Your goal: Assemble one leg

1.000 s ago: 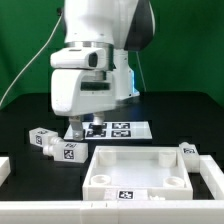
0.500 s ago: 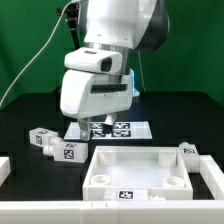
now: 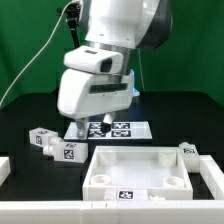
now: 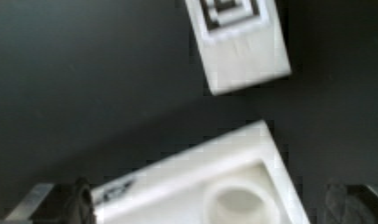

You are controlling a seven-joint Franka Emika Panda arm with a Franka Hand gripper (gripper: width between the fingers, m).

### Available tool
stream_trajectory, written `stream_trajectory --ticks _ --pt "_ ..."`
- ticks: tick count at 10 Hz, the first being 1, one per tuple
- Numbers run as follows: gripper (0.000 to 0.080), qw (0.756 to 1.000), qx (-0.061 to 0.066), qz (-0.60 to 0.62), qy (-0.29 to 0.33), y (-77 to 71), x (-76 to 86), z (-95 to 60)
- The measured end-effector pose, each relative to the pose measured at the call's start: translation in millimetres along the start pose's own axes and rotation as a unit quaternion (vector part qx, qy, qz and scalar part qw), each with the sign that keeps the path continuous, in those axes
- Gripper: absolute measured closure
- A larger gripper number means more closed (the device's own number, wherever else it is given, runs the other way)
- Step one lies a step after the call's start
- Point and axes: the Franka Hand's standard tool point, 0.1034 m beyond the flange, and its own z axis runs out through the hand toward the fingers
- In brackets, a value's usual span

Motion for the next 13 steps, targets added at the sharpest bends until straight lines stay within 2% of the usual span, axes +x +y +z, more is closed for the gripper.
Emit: stream_trajectory --ticks 2,4,7,9,10,11,12,13 --pt "0.015 1.0 0.006 0.013 -0.011 6.3 -15.6 -0.8" --pt "0.015 1.0 0.006 0.011 -0.012 4.7 -14.3 0.4" --pt "0.015 0.997 0.032 0.026 -0.069 -8.1 0.4 3.9" --pt "0.015 0.994 0.013 0.013 -0.106 1.8 -5.0 6.7" --pt "0.015 0.991 0.008 0.008 -0.134 3.2 -7.8 3.6" --pt "0.015 0.986 0.015 0.01 -0.168 -0.9 -9.9 0.0" --pt "0.015 0.979 0.027 0.009 -0.203 -5.9 -9.8 -1.9" --pt "0.015 0.973 0.029 0.012 -0.227 -7.1 -6.4 1.1"
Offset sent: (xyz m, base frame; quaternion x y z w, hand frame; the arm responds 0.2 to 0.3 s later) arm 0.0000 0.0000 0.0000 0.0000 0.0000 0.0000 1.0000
